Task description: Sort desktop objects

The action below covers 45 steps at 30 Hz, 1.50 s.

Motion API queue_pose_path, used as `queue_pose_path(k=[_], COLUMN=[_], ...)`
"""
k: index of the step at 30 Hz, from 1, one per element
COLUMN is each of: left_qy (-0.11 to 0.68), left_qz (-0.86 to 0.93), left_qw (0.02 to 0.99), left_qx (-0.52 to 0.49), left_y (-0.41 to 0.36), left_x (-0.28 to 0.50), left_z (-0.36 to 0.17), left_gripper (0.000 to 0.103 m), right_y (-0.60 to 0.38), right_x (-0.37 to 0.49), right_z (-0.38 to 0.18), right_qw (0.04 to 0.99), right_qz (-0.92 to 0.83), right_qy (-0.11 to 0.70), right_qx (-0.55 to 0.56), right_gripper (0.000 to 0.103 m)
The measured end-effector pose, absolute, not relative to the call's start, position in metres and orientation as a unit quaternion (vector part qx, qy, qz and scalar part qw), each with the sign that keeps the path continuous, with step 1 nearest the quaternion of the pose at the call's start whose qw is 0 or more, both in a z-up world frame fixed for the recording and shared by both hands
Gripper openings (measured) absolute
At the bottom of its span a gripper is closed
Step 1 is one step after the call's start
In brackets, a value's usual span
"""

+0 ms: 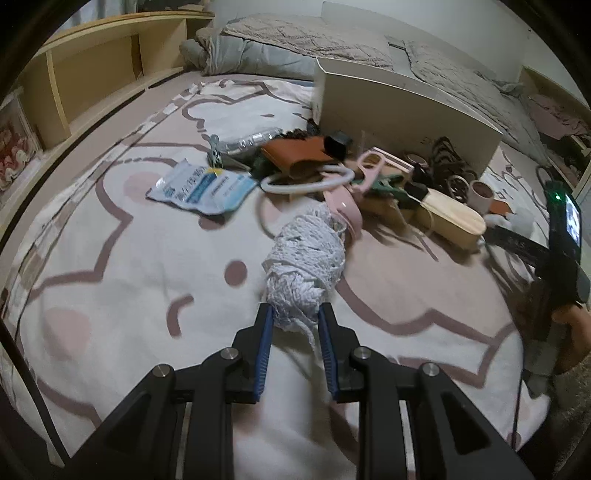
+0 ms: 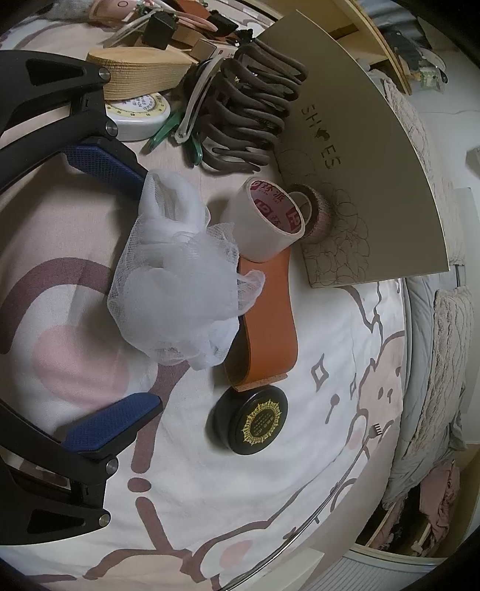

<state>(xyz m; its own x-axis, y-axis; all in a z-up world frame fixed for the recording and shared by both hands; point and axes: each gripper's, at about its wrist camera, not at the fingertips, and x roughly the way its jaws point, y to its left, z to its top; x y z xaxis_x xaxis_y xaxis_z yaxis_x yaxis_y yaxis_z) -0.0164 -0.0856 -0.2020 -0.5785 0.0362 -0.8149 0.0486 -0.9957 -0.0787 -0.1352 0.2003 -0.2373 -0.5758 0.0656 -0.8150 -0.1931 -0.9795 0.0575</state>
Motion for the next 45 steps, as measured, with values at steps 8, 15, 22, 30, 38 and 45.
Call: queue_pose_path(k=[8, 15, 22, 30, 38, 45], left_qy=[0.047, 0.02, 0.028, 0.036, 0.018, 0.026], left_qz=[-0.885, -0.892, -0.902, -0.895, -0.891, -0.89], left_qw=[-0.02, -0.001, 0.028, 0.044, 0.035, 0.024], left_qx=[0.463, 0.453, 0.431, 0.443, 0.452, 0.455], left_y=[-0.071, -0.063, -0.075, -0.082, -0.073, -0.071], left_x=[-0.003, -0.001, -0.015, -0.046, -0.039, -0.025], left_z=[-0.199, -0.195, -0.188, -0.199, -0.207, -0.205], left_gripper=[0.013, 0.027, 0.073, 0.071, 0.038, 0.037], right_y=[0.199, 0.198, 0.199, 0.198, 0.199, 0.213], right_x=[-0.135, -0.134, -0.133, -0.132, -0.129, -0.128], right_z=[-0.237, -0.237, -0.237, -0.236, -0.234, -0.229], right_qw=[0.077, 0.079, 0.078, 0.077, 0.062, 0.04], right_qz=[0.884, 0.884, 0.884, 0.885, 0.884, 0.881], right_qy=[0.062, 0.058, 0.058, 0.06, 0.065, 0.093], right_qx=[-0.456, -0.458, -0.457, -0.455, -0.46, -0.463], right_gripper=[0.103, 0.103, 0.103, 0.103, 0.103, 0.103])
